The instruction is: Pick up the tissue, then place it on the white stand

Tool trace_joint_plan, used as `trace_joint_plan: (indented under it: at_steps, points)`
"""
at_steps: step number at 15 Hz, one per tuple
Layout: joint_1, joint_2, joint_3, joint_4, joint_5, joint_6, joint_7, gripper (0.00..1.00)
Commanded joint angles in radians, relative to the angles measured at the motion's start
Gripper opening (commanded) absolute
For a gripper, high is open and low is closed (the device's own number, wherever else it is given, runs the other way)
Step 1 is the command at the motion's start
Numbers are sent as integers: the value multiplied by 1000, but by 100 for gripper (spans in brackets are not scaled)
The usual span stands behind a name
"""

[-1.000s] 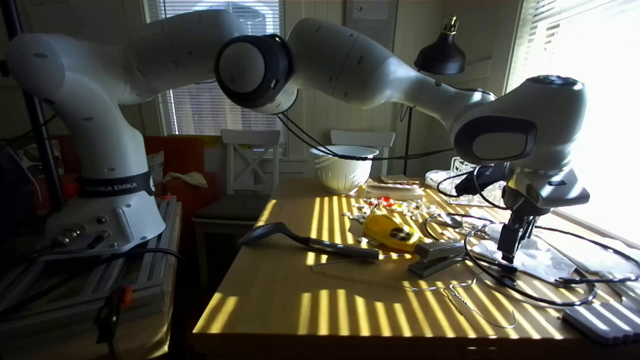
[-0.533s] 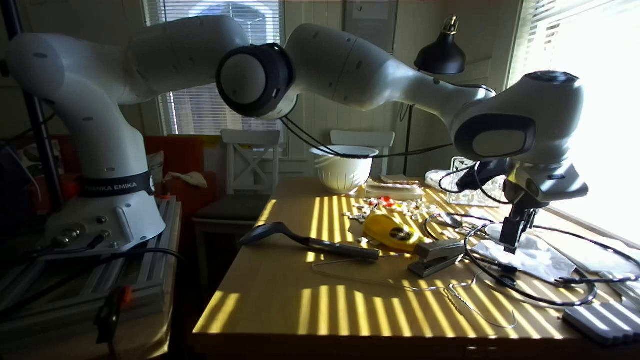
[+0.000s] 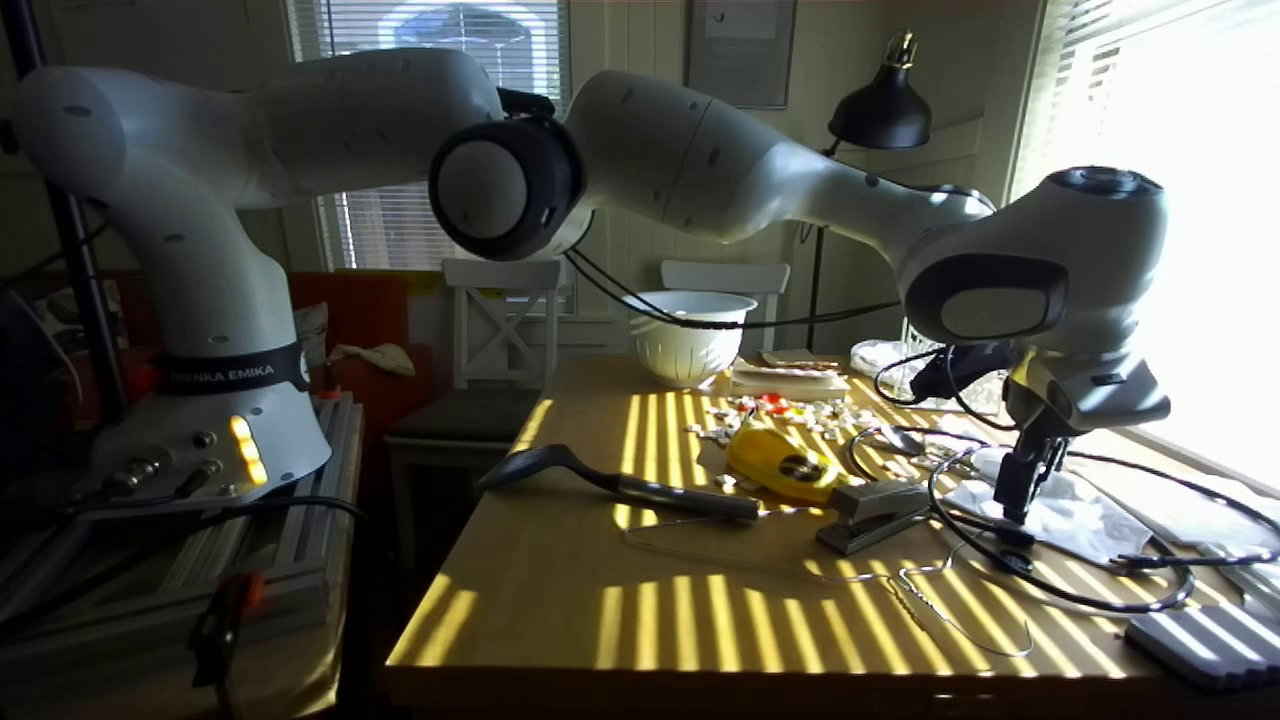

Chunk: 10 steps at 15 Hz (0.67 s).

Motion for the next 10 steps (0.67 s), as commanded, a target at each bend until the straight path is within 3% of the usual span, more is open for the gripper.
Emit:
trace_joint_plan:
  at_steps: [1,10]
  points:
    - [-18,45,32,94,-26,-18,29,100]
    - [-39,59,50,76,-28,-35,43,100]
